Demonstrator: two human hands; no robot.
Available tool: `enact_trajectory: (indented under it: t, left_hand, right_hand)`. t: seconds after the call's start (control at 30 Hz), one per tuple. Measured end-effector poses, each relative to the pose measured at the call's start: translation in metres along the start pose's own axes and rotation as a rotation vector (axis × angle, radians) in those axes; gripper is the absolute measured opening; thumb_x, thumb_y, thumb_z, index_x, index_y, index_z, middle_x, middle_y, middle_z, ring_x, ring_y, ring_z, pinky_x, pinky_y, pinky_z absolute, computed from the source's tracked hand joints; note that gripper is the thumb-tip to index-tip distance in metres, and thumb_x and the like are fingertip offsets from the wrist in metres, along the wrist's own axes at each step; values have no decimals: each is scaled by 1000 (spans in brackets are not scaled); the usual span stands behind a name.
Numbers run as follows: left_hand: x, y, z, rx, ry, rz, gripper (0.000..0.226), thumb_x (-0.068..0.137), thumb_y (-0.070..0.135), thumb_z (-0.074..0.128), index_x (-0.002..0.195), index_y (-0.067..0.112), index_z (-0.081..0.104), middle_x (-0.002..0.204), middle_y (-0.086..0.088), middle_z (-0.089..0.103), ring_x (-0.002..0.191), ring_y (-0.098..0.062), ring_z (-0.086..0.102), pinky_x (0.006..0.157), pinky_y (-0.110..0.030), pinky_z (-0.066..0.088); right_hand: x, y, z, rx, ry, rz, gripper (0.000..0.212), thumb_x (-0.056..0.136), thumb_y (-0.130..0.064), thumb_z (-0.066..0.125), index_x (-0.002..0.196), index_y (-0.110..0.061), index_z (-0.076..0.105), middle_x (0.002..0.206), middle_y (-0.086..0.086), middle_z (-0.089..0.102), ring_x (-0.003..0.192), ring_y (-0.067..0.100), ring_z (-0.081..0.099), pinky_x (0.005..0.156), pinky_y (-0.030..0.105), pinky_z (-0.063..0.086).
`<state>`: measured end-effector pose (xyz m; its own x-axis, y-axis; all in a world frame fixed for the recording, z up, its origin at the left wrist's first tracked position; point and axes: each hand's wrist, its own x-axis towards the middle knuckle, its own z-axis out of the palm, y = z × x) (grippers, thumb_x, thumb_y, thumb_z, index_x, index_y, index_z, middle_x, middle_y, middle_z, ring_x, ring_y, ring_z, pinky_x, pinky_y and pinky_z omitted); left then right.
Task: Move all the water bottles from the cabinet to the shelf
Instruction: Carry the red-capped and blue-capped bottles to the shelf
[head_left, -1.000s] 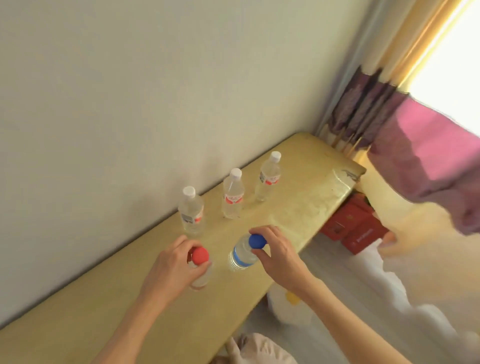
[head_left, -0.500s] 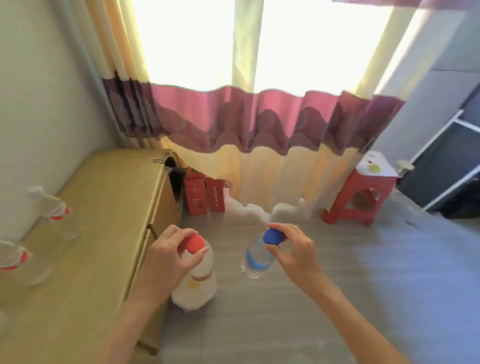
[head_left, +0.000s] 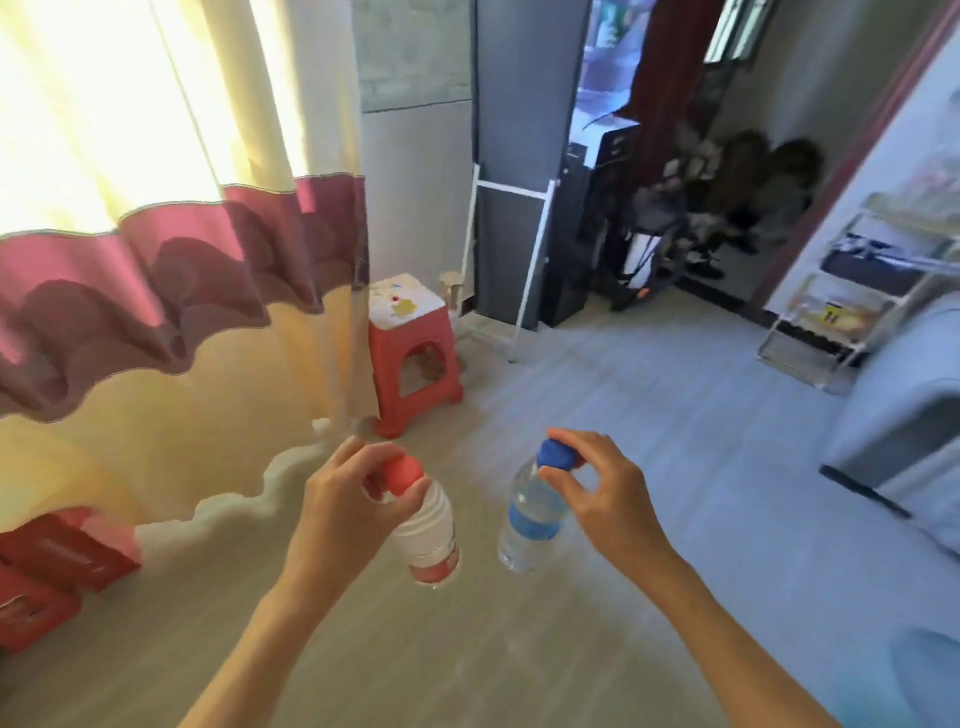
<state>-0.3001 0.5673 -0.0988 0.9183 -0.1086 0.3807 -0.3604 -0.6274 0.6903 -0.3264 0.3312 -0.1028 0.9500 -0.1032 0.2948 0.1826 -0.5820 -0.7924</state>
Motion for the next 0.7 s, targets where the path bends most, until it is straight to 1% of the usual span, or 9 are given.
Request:
enact_trajectory:
  t: [0.1, 0.2, 0.3, 0.37, 0.43, 0.47, 0.5, 0.6, 0.7]
  left_hand:
    - [50, 26, 68, -39, -108, 72, 24, 60, 15, 82, 78, 17, 66, 66, 1, 53, 68, -9, 50, 59, -7, 36]
    - [101, 47, 136, -74, -199, 132, 24, 60, 18, 82, 76, 20, 65, 65, 4, 52, 66, -11, 50, 57, -12, 38]
    - [157, 70, 205, -110, -274, 198, 21, 62, 21, 81, 76, 19, 66, 66, 7, 53, 68, -9, 53, 56, -11, 39]
    - [196, 90, 249, -120, -339, 236, 21, 63, 22, 80, 78, 18, 66, 67, 3, 55, 60, -11, 53, 55, -12, 39]
    - [233, 112, 291, -135, -389, 260, 21, 65, 23, 79, 79, 17, 66, 71, 0, 56, 62, -9, 53, 55, -16, 40]
    - [252, 123, 311, -147, -410, 272, 20, 66, 23, 78, 79, 17, 66, 72, 0, 56, 63, -8, 53, 55, -15, 39]
    - [270, 135, 331, -155, -431, 284, 19, 66, 23, 78, 78, 17, 65, 73, 1, 56, 64, -8, 53, 55, -14, 38]
    - [318, 170, 390, -158, -483, 327, 17, 67, 24, 77, 77, 18, 65, 72, 2, 54, 64, -8, 53, 56, -11, 36]
    - [360, 203, 448, -163, -514, 364, 18, 67, 23, 77, 77, 16, 64, 70, 3, 54, 63, -8, 52, 56, -11, 35]
  right_hand:
    - [17, 45, -47, -34, 141, 87, 35, 73, -19, 68, 108, -12, 62, 94, -5, 57, 87, -13, 49, 79, 2, 35]
    - [40, 94, -90, -83, 229, 167, 34, 76, -8, 70, 109, -12, 62, 95, -3, 57, 87, -13, 49, 79, 2, 35]
    - [72, 144, -133, -157, 300, 229, 34, 76, -4, 69, 109, -10, 62, 95, 1, 57, 86, -12, 49, 79, 2, 35]
    - [98, 171, -163, -193, 331, 277, 33, 77, -3, 68, 109, -8, 62, 95, 1, 57, 84, -8, 50, 79, 1, 35]
    - [122, 195, -193, -230, 361, 309, 33, 77, -4, 68, 109, -9, 61, 96, 1, 56, 83, 1, 51, 80, 2, 35]
    - [134, 205, -209, -239, 386, 322, 33, 78, -4, 68, 110, -9, 61, 97, 1, 57, 83, 3, 52, 81, 2, 36]
    - [146, 216, -225, -238, 415, 339, 33, 79, -5, 67, 110, -10, 60, 99, 1, 57, 85, 4, 53, 81, 2, 36]
    - [179, 251, -269, -224, 515, 377, 33, 80, -7, 66, 111, -14, 60, 102, 0, 58, 91, -3, 53, 81, 2, 37]
    - [214, 291, -310, -249, 587, 400, 33, 79, -6, 67, 110, -12, 61, 100, 1, 59, 87, 2, 52, 81, 2, 36]
